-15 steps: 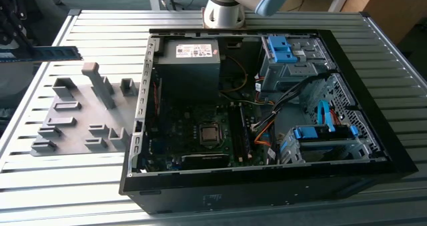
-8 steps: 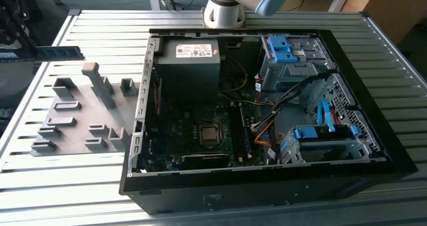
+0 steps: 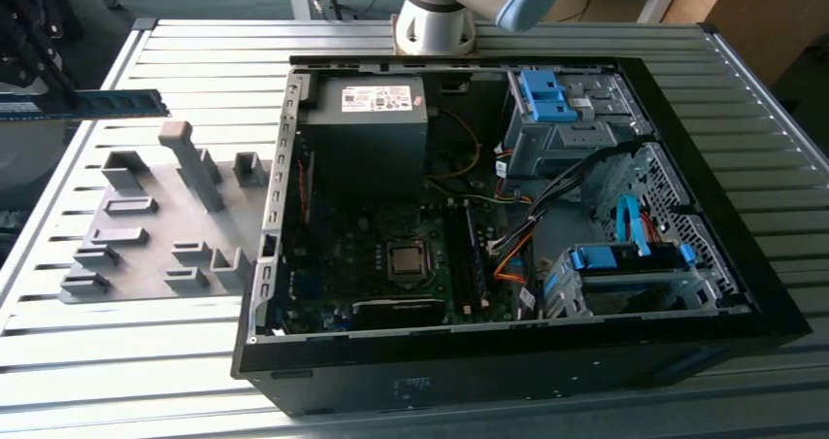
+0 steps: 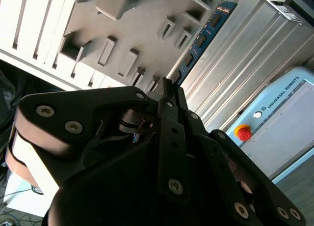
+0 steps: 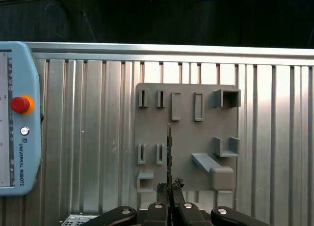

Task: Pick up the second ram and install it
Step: 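Pick up the second ram and move it above second insertion slot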

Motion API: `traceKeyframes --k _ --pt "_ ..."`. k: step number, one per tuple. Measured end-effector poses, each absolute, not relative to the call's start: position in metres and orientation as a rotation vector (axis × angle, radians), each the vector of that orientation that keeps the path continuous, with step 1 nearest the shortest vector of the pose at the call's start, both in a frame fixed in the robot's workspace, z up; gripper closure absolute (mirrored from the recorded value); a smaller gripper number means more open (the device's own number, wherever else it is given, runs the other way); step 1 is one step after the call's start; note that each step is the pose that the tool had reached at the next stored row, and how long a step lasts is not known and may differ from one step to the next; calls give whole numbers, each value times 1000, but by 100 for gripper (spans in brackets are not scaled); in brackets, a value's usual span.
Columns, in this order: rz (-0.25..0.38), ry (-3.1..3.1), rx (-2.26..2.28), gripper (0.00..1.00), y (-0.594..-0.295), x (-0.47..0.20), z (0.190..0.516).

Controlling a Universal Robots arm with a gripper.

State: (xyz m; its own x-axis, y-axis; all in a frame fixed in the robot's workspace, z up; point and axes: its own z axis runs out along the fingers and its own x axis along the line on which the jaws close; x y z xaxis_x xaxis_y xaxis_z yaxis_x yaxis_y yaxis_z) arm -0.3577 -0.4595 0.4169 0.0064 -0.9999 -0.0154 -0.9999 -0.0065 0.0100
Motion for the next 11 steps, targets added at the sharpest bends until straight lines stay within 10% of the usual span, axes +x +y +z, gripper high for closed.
traceKeyframes --k 11 --pt "28 2212 -2226 86 -460 -352 417"
